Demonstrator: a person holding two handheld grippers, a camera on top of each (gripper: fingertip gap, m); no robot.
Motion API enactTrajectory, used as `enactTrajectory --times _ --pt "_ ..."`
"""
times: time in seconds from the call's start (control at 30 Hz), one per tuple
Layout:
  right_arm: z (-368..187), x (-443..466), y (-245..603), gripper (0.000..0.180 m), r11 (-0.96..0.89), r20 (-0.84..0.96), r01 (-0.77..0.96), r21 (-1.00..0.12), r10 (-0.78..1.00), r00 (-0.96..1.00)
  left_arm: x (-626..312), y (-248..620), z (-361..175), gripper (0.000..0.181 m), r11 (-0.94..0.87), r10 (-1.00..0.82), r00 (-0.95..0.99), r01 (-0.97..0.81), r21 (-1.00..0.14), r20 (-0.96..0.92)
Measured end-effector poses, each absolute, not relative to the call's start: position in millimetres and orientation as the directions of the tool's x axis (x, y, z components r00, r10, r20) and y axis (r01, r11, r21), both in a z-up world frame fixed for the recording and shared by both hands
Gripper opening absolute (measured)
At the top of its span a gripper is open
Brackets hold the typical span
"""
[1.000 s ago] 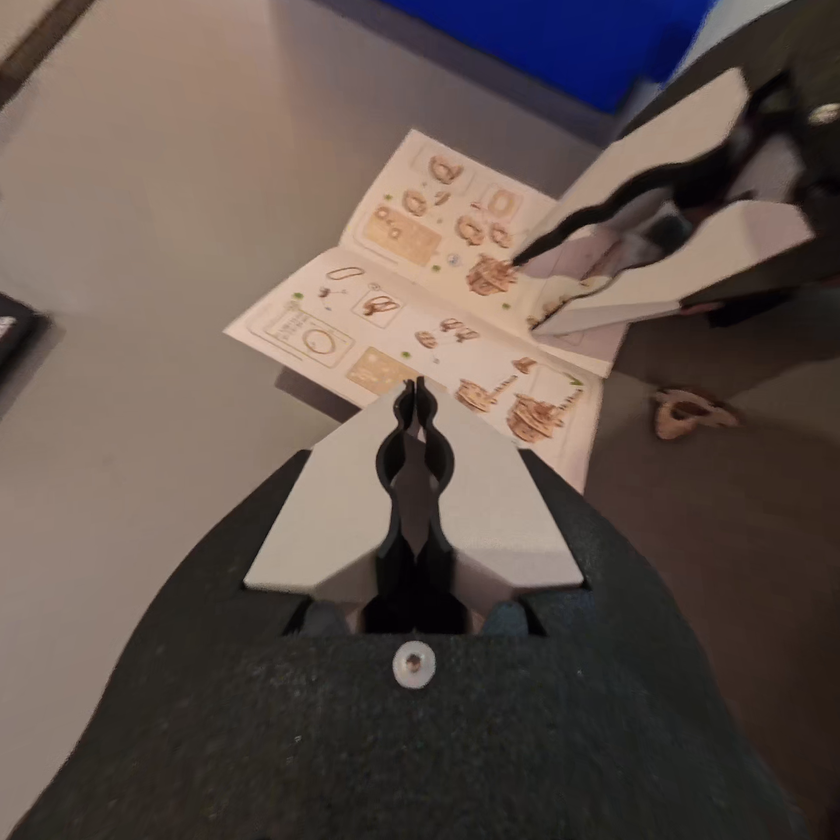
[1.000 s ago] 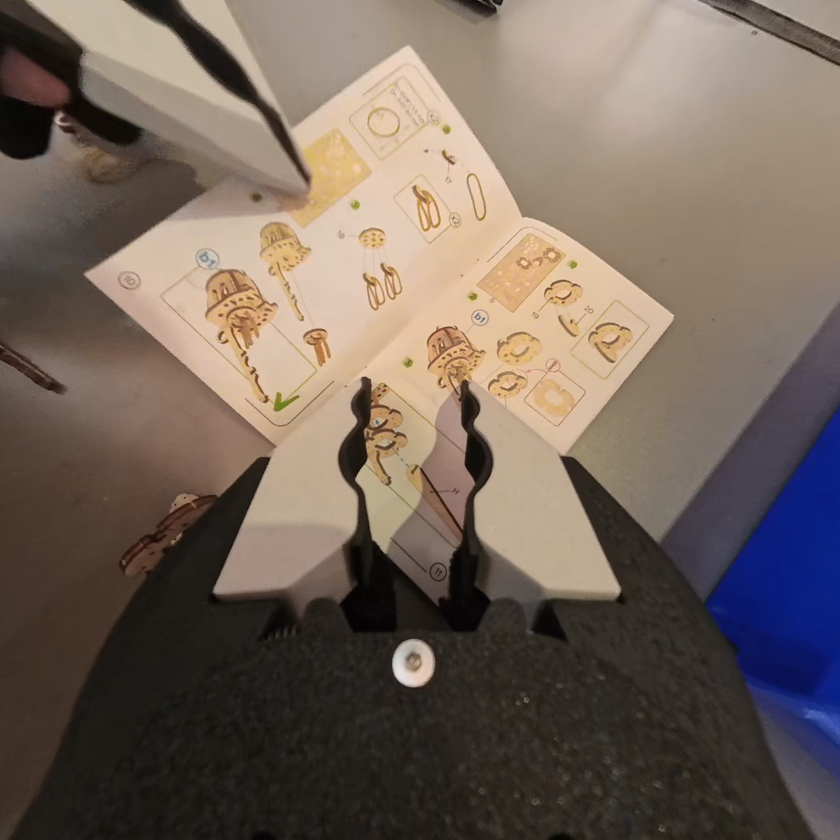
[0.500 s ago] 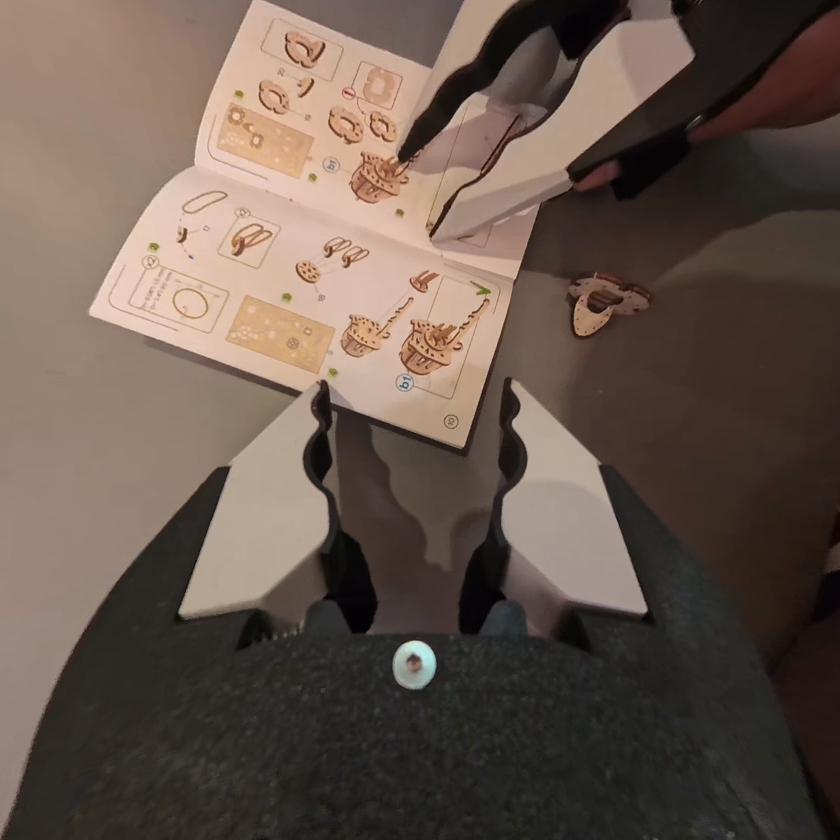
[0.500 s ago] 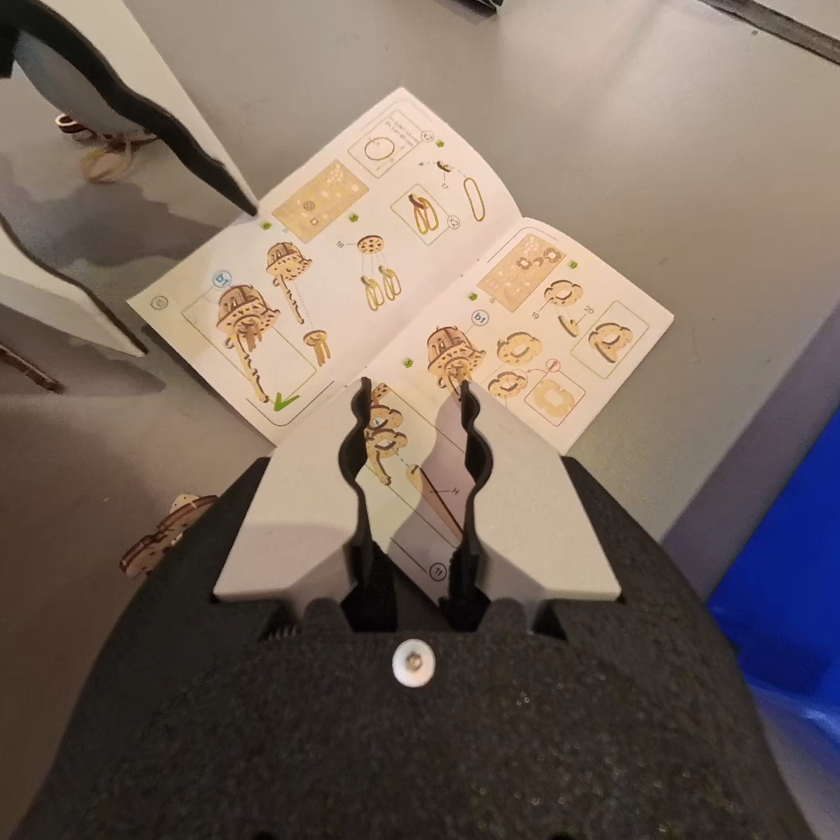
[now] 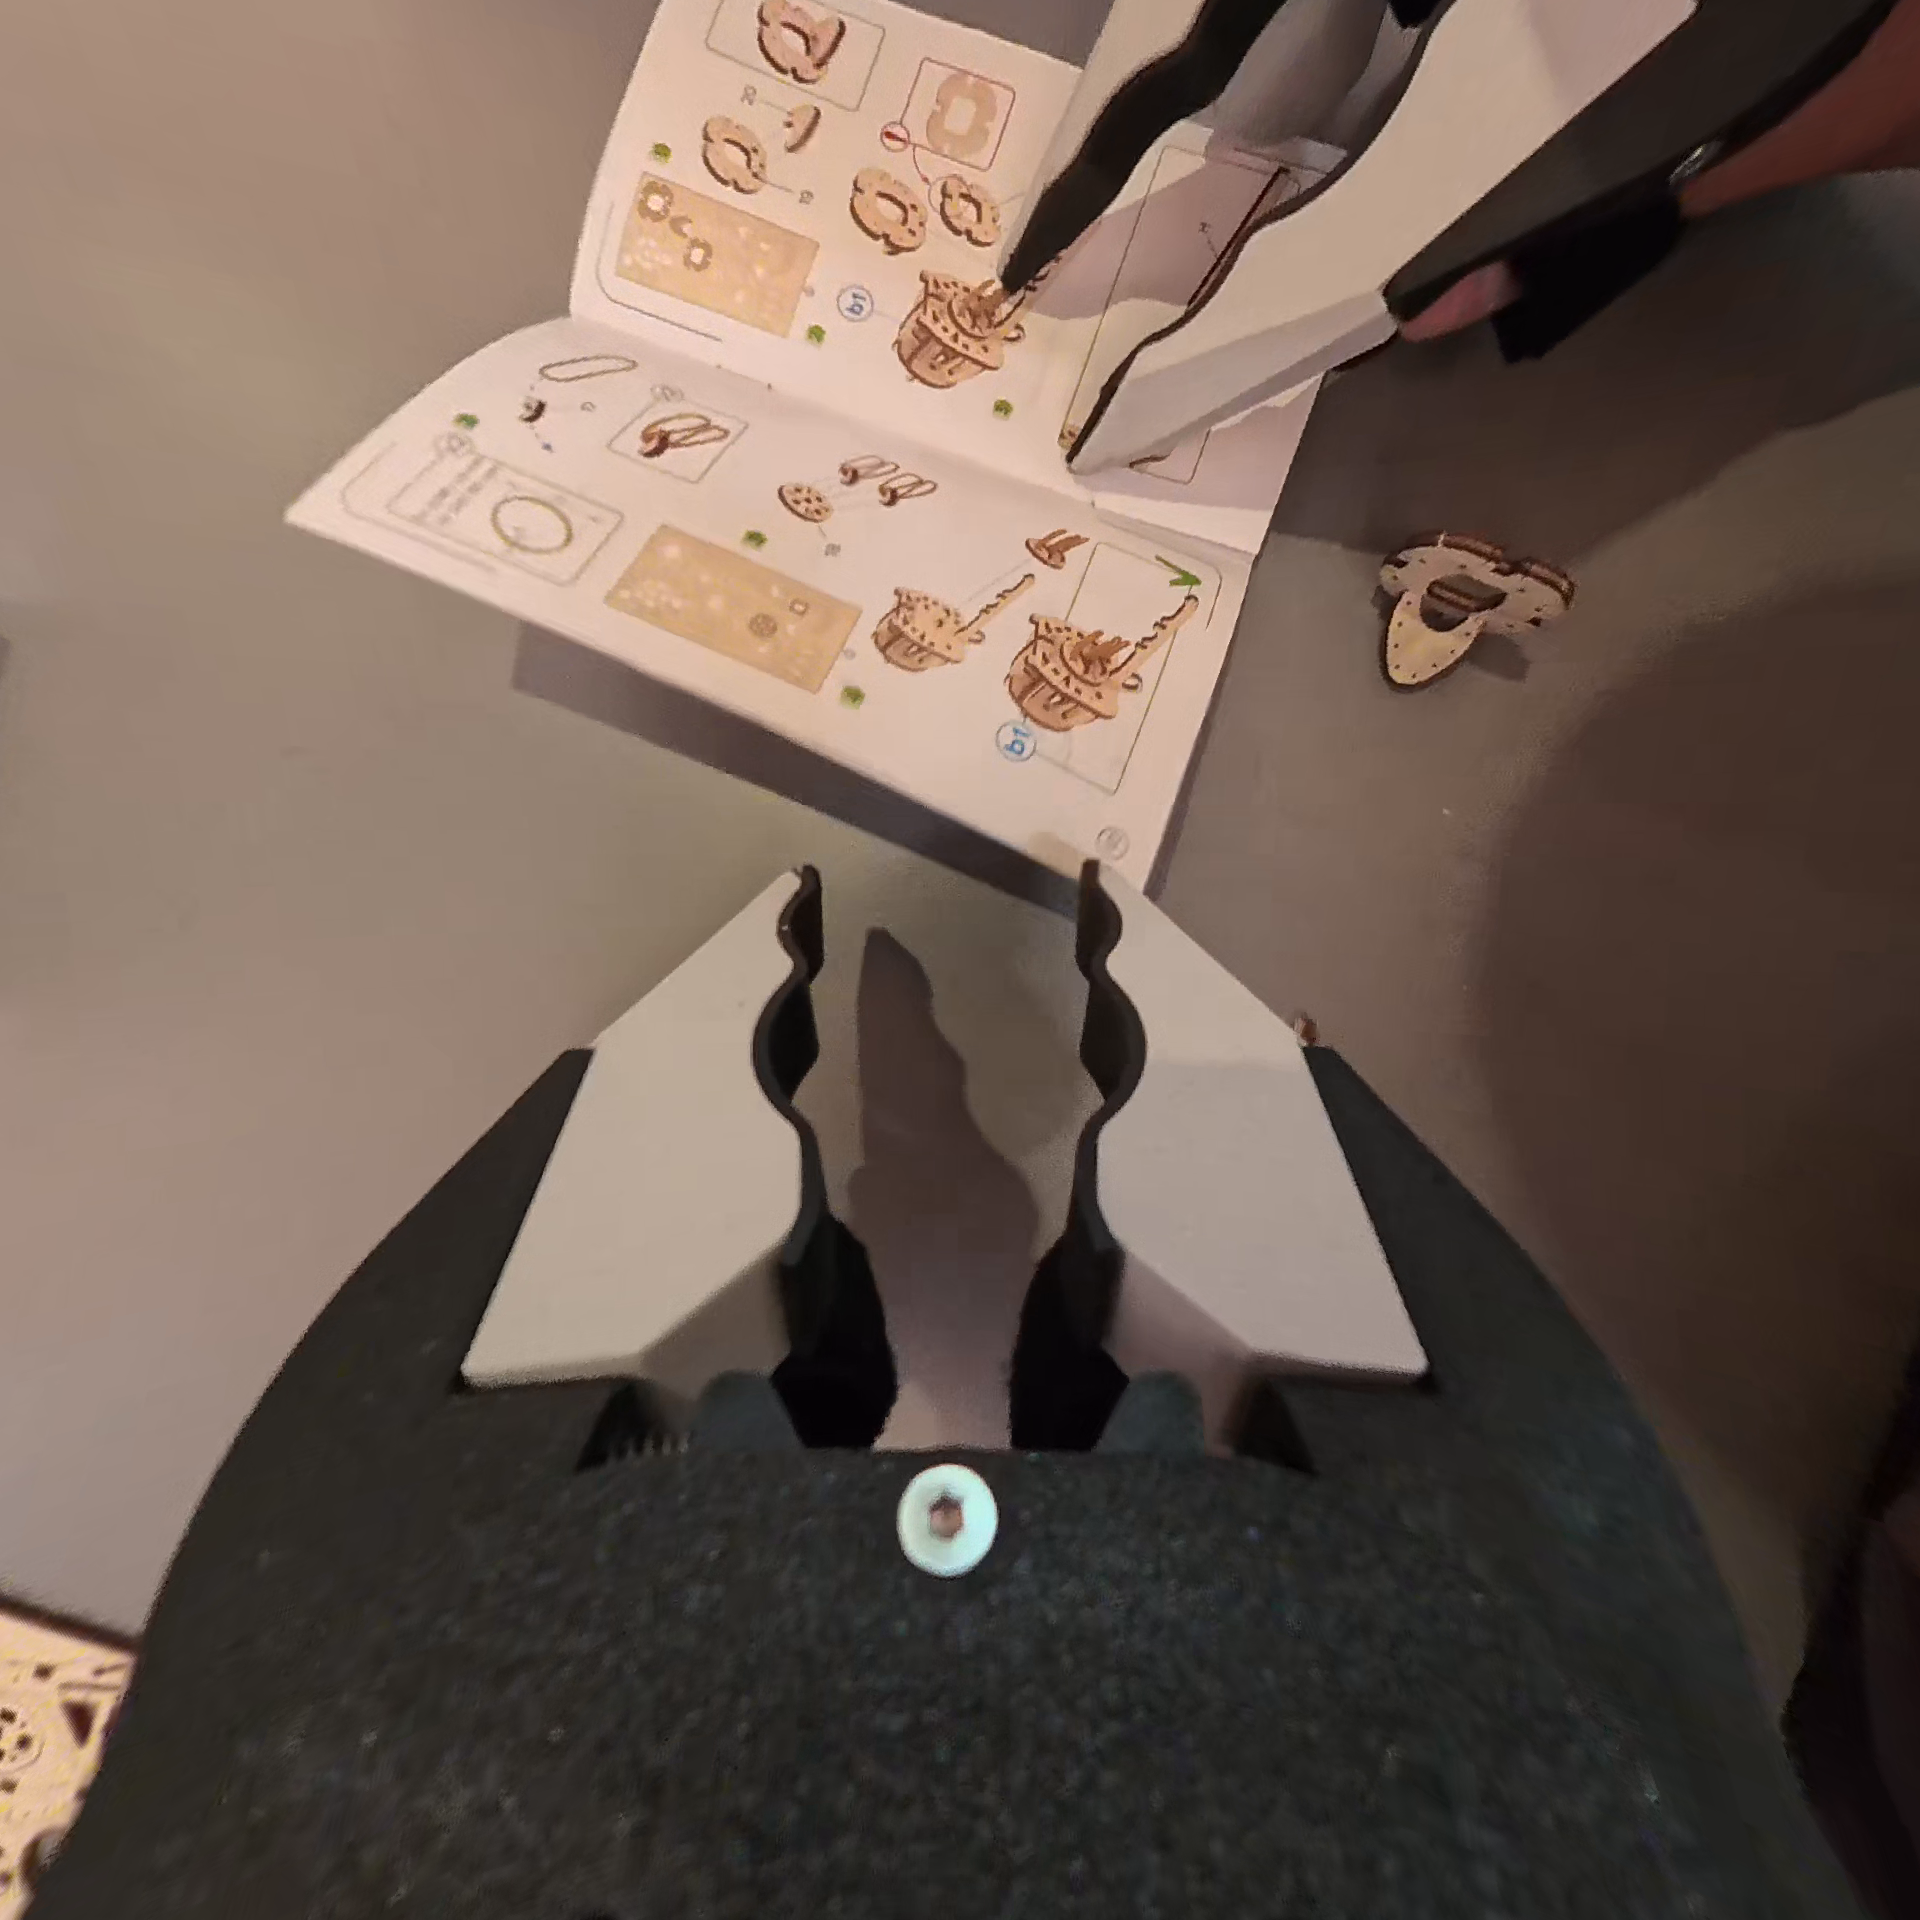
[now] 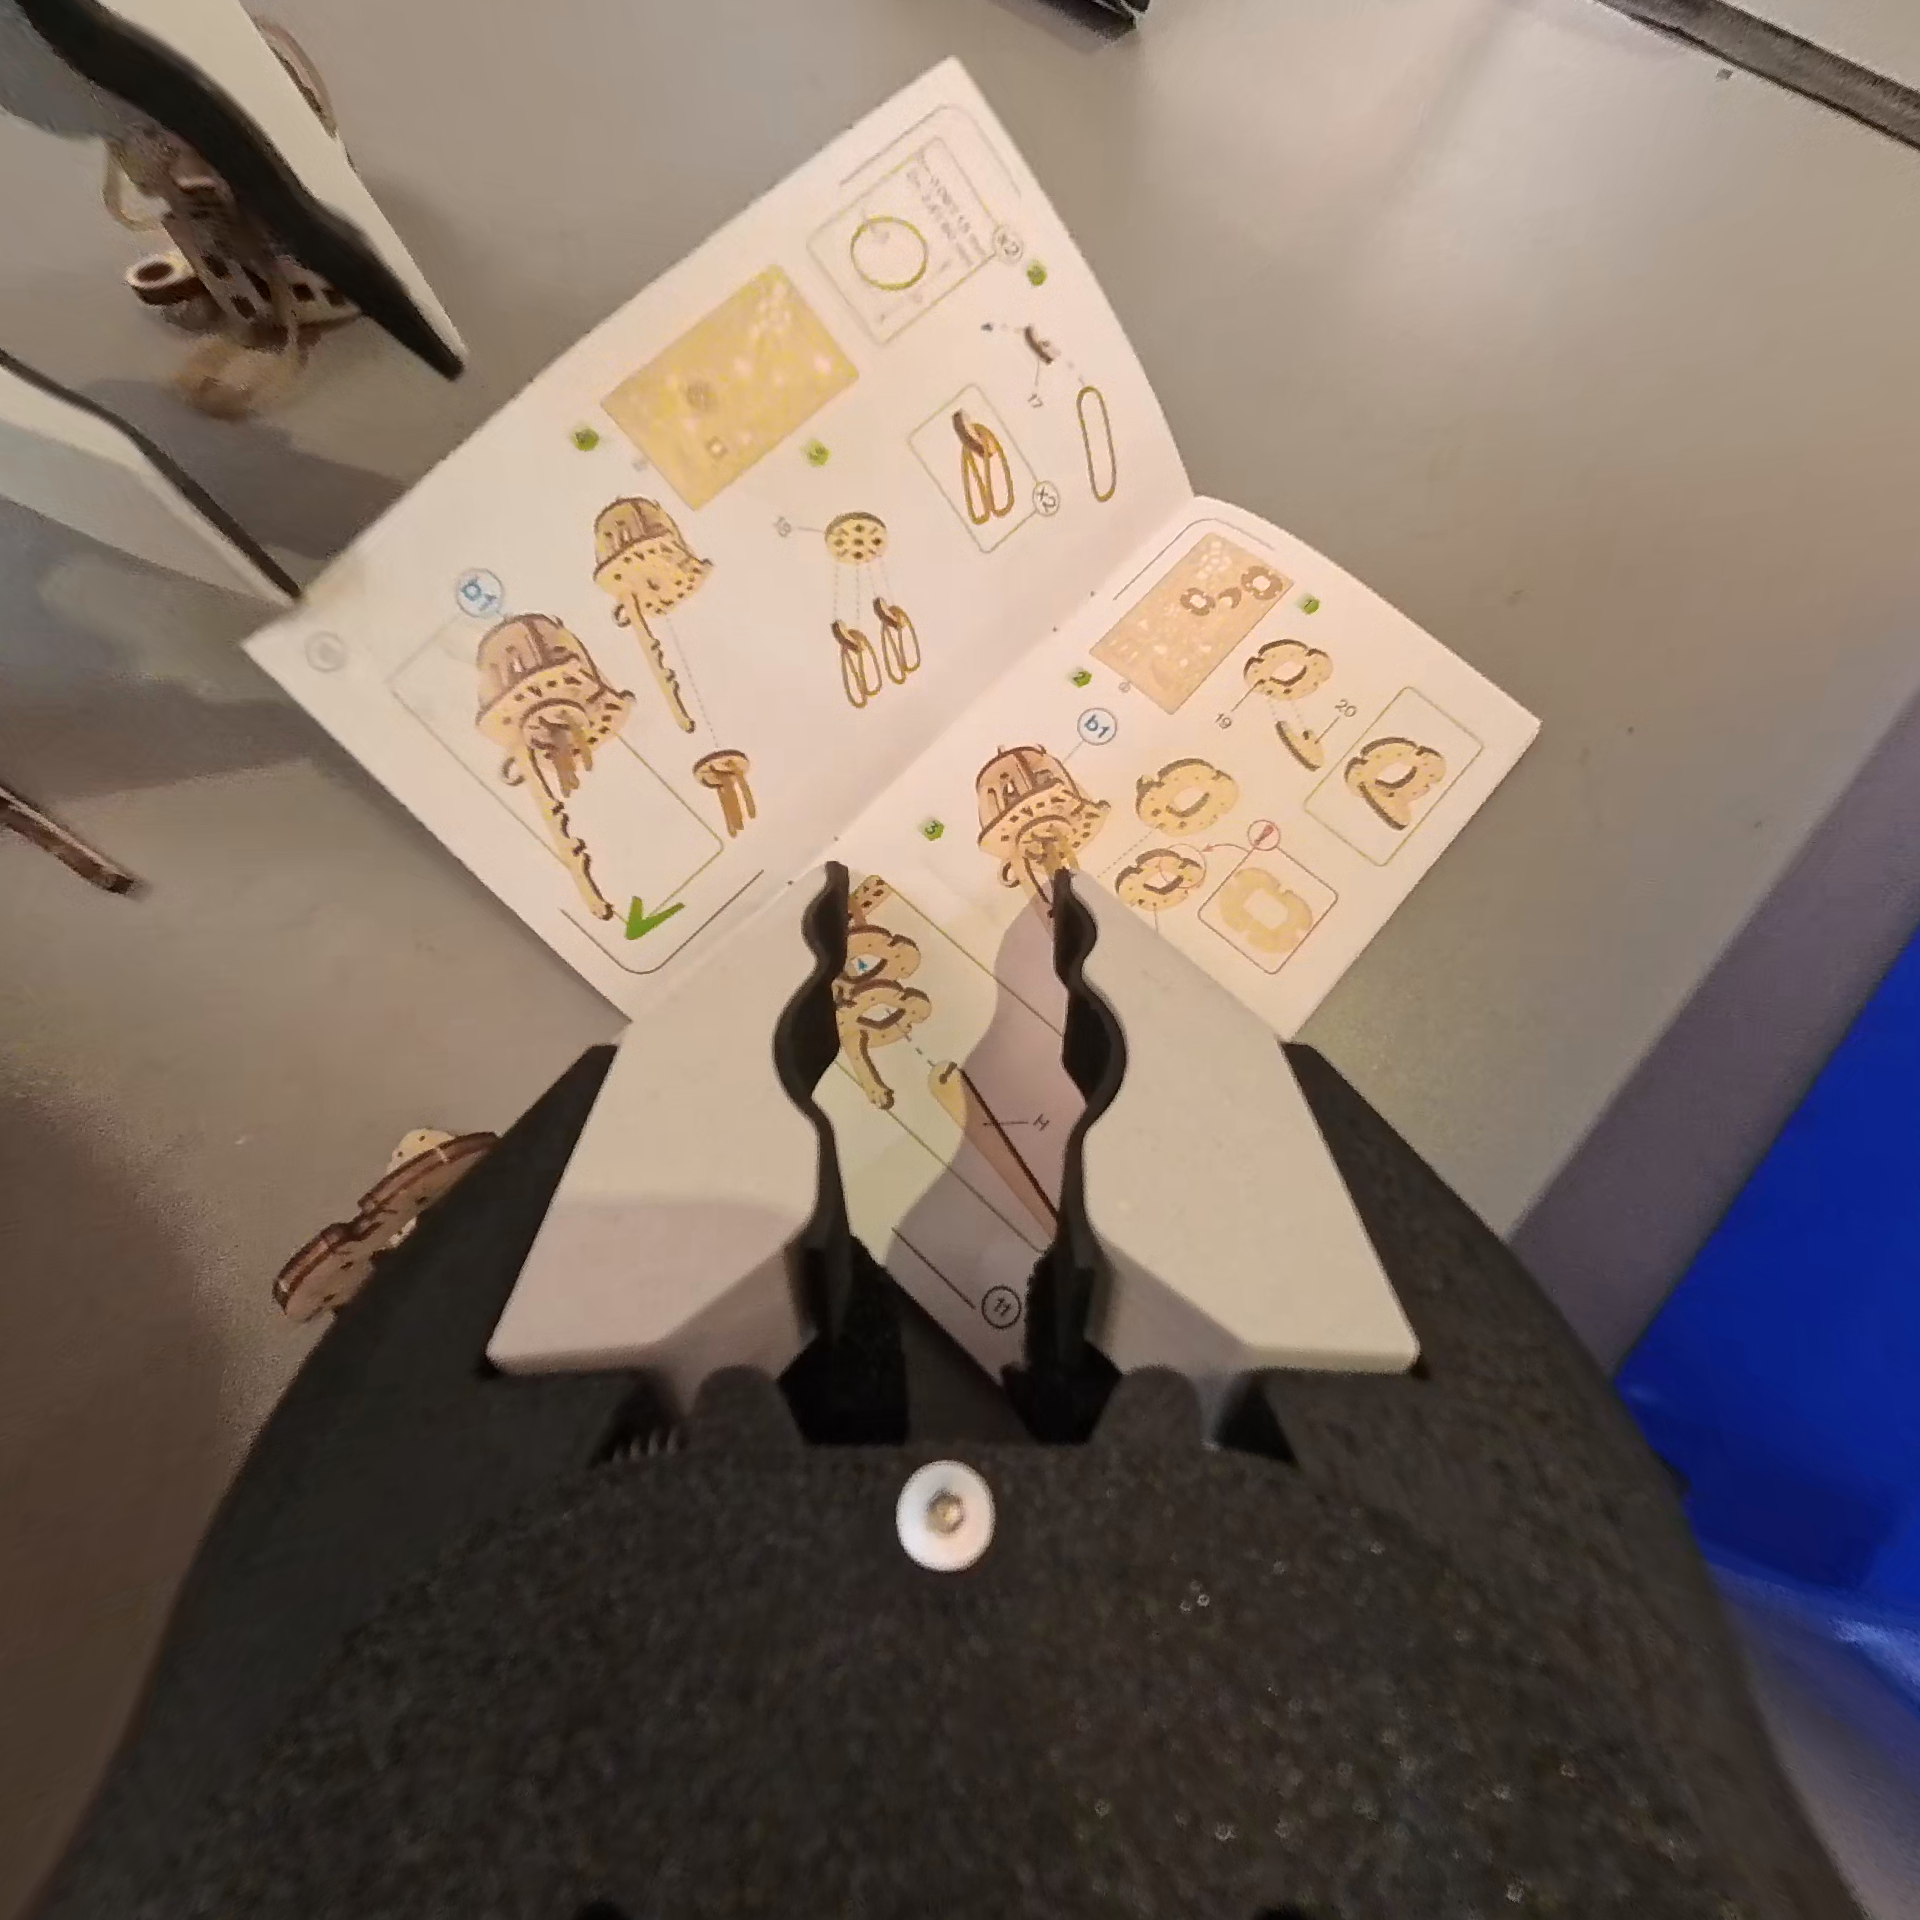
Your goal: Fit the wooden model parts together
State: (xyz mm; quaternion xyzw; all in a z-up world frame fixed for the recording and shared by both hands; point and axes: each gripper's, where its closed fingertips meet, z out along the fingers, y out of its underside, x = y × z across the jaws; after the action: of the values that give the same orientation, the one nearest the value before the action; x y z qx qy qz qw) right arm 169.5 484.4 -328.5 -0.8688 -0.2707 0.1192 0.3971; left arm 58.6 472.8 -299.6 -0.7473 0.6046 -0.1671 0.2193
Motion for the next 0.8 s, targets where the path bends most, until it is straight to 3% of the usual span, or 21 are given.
enactTrajectory --times 0.17,0.3,0.8 --pt "-328.5 169.6 484.4 0.039 -0.538 0.009 0.376 -0.755 0.565 0.825 61.2 471.3 -279.5 0.053 -0.071 -0.986 0.146 -0.802 -0.593 -0.079" --pt "-328.5 169.5 484.3 0.039 -0.538 0.009 0.377 -0.755 0.565 0.825 74.7 458.4 -283.0 0.061 0.066 -0.983 0.046 -0.818 -0.571 -0.18" --pt "-328.5 169.4 484.3 0.039 -0.538 0.009 0.376 -0.755 0.565 0.825 92.6 460.3 -277.4 0.06 -0.015 -0.981 0.127 -0.796 -0.605 -0.143"
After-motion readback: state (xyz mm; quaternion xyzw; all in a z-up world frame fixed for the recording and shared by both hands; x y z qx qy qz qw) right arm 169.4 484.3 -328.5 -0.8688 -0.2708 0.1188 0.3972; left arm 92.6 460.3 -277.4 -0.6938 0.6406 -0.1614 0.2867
